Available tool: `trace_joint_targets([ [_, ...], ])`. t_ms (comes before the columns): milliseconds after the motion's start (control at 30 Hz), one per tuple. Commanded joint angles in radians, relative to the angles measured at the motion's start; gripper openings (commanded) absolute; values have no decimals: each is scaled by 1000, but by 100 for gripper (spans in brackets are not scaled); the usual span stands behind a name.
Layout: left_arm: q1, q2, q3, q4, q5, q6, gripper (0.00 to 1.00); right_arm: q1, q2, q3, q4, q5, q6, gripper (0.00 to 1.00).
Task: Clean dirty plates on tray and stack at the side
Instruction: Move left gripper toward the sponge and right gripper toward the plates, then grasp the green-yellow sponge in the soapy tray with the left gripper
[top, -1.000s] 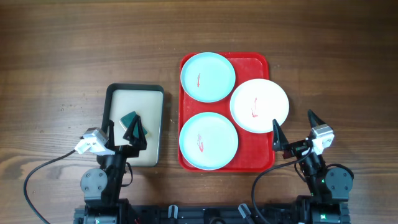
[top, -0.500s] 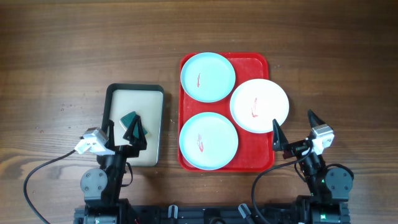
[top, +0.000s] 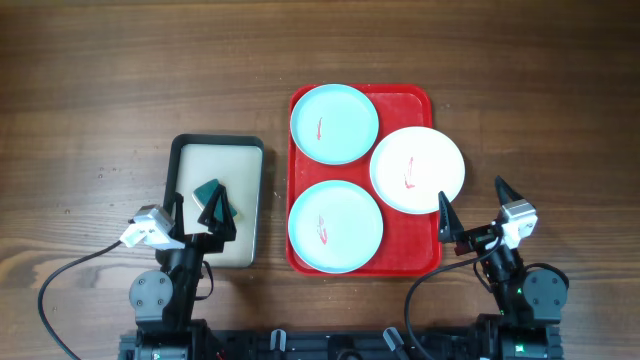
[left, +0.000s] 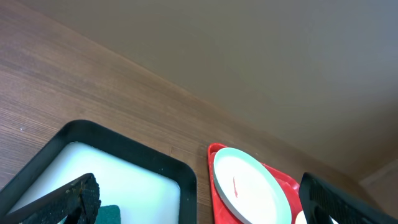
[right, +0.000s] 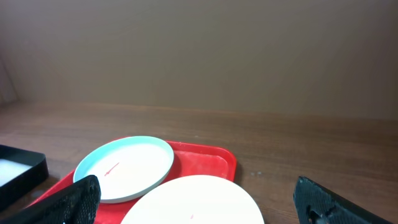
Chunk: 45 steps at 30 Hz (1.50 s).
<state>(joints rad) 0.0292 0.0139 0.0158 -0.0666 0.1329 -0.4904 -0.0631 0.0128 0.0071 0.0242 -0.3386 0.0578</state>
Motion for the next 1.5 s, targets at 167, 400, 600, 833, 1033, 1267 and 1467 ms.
trace_joint_targets([
  [167,1,-8,-10,4,8,20,100,4,-2,-2,5,3,-5,100],
  [400,1,-8,-10,4,8,20,100,4,-2,-2,5,10,-8,100],
  [600,1,-8,-10,3,5,19,100,4,-2,-2,4,36,-55,100],
  [833,1,-7,-10,29,151,11,100,4,1,-2,15,-27,301,100],
  [1033,1,8,117,194,241,12,100,4,10,179,28,-239,281,100],
  [1267,1,464,698,-469,237,42,100,4,461,766,-650,-216,128,100],
  [1467,1,933,994,-831,233,95,100,4,943,956,-872,-284,239,100],
])
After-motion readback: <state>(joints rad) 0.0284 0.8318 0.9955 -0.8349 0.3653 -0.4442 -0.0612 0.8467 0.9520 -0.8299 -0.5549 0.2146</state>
